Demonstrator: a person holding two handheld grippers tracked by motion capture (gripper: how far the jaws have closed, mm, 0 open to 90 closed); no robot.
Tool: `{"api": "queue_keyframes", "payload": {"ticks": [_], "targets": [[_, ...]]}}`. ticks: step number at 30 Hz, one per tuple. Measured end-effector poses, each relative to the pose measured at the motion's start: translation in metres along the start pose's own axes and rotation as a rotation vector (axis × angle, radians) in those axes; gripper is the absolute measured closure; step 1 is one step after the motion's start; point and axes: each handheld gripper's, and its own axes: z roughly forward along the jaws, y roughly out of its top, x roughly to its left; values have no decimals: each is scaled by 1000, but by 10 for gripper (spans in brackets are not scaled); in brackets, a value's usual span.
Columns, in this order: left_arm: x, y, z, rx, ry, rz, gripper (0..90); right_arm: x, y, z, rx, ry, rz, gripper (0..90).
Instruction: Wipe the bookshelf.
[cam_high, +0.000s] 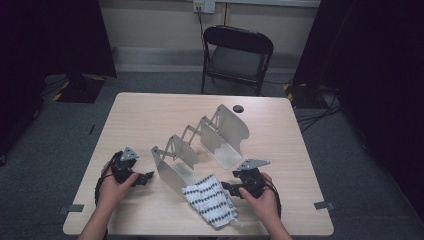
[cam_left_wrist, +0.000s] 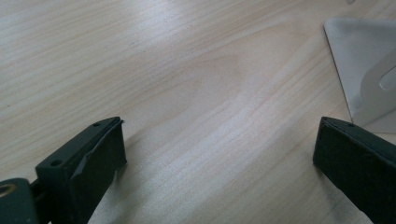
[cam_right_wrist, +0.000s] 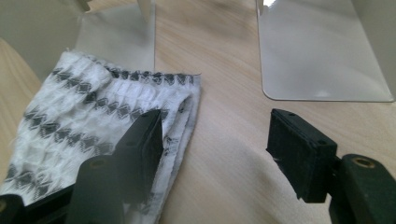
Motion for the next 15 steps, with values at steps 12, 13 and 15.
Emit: {"api": "queue_keyframes", "payload": {"ticks": [12,13,15], "targets": [[0,1,1,1,-2,0,6,25,8,8,-13,69,32,260],[0,1,2,1,-2,1,5,29,8,10,-14,80,26,260],[0,1,1,1,-1,0,5,36,7,15,-16,95,13,260]]}}
